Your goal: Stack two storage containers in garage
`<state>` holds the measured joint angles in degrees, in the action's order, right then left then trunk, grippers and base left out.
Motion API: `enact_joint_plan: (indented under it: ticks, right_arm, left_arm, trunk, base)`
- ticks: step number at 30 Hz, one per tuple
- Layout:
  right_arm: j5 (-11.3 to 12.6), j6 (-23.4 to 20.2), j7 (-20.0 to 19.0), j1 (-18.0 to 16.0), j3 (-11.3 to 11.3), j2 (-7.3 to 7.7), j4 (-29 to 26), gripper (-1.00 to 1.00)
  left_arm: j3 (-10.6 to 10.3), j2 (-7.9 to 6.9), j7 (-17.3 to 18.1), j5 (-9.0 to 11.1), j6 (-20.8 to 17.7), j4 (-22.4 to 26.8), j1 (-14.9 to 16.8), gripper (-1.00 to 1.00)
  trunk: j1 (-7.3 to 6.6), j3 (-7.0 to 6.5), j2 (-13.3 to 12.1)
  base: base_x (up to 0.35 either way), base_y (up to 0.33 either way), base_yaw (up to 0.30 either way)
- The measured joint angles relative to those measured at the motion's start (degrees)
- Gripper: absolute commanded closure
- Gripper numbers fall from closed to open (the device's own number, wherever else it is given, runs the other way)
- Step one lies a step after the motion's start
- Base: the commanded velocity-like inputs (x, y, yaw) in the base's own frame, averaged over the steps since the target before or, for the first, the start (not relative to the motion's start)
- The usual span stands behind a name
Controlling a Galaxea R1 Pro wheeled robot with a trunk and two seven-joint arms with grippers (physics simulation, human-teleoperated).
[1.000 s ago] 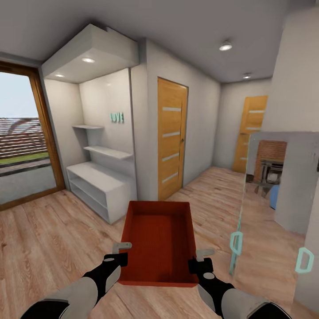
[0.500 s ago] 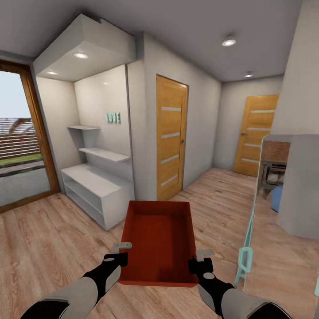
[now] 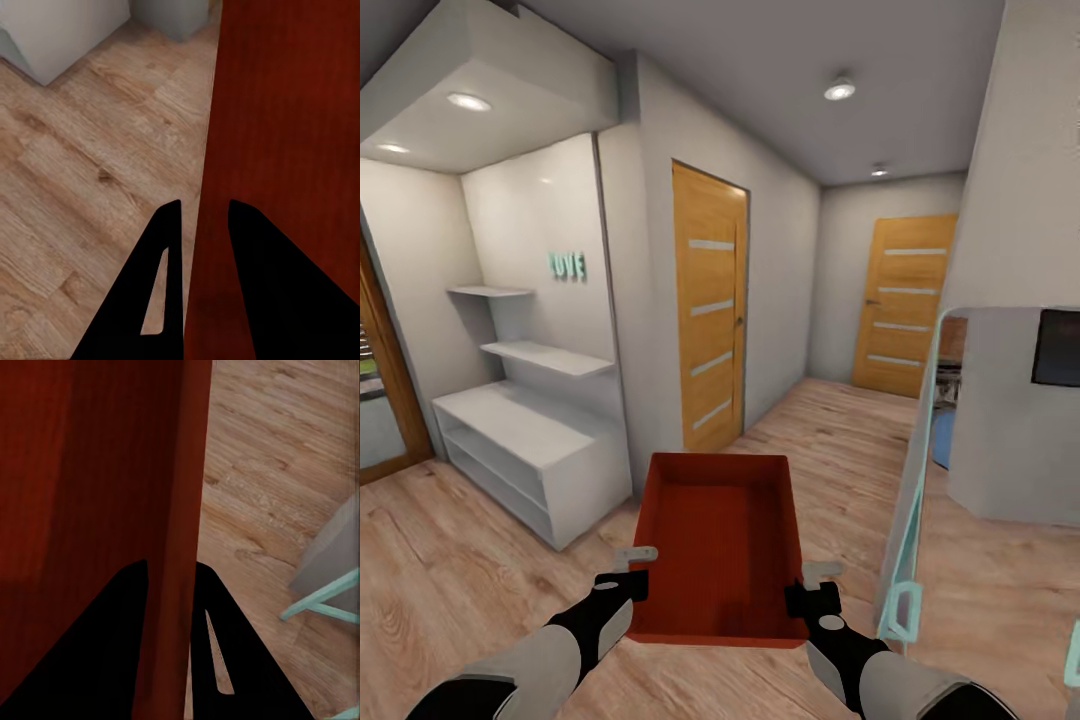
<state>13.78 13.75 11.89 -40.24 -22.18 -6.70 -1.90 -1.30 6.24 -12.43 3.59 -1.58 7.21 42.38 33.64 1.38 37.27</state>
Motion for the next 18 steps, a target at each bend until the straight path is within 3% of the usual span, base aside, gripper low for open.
enact_joint_plan:
  ticks: [18]
  right_arm:
    - [0.1,0.1,0.0,0.0,0.0,-0.02,0.0,1.00]
  left_arm:
    - [-0.1,-0.03,0.0,0.0,0.0,0.1,0.0,1.00]
  trunk:
    - [0.00,0.00,0.0]
  base:
    - [0.322,0.158,-0.017]
